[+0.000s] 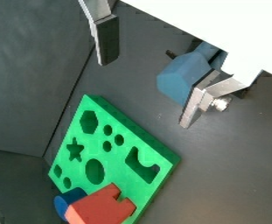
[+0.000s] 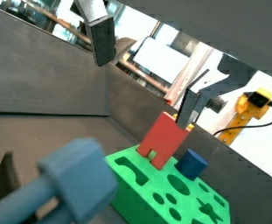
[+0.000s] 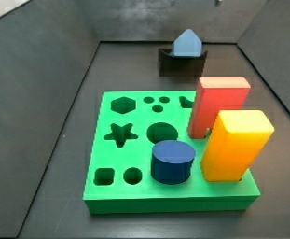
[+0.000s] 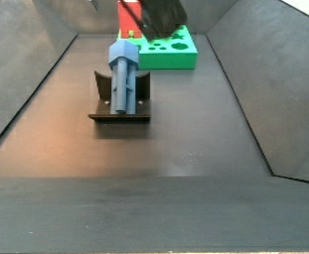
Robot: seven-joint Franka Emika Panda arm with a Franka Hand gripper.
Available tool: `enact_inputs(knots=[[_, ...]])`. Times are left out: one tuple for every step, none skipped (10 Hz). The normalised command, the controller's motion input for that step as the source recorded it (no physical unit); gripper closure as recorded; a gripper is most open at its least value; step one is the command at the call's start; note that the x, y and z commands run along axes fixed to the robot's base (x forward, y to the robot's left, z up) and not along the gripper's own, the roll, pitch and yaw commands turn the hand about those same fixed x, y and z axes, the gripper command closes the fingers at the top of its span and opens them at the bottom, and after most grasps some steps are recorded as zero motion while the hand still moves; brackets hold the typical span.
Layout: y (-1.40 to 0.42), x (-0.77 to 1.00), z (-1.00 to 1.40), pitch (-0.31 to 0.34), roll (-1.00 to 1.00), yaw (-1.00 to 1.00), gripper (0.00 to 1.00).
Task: Pick up the 3 prong object. Move up. Place the 3 prong object on the fixture. Regrasp the 3 prong object. Move to above the board. Insert the 3 prong object.
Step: Regrasp the 3 prong object.
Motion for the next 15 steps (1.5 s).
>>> enact_inputs(knots=[[-0.38, 0.06, 0.55, 0.061, 1.0, 0.03, 0.0], [-0.24, 0.02, 0.42, 0.059, 1.0, 0.03, 0.0], [-0.1, 0.0, 0.14, 0.058, 1.0, 0.03, 0.0], [-0.08, 0.01, 0.04, 0.058, 1.0, 0.03, 0.0], [-0.04, 0.0, 0.02, 0.058, 1.0, 0.03, 0.0], [-0.03, 0.0, 0.02, 0.057, 1.0, 0.03, 0.0], [-0.03, -0.01, 0.01, 0.054, 1.0, 0.03, 0.0], [-0.02, -0.01, 0.01, 0.053, 1.0, 0.03, 0.0], [-0.02, 0.0, 0.01, 0.05, 1.0, 0.03, 0.0], [-0.02, 0.0, 0.0, 0.049, 1.0, 0.03, 0.0], [-0.02, 0.01, 0.01, 0.048, 1.0, 0.03, 0.0], [-0.02, 0.01, 0.01, 0.05, 1.0, 0.03, 0.0], [-0.02, 0.01, 0.01, 0.055, 1.0, 0.03, 0.0], [-0.02, 0.02, 0.01, 0.062, 1.0, 0.04, 0.0], [-0.02, 0.03, 0.01, 0.072, 1.0, 0.04, 0.0]])
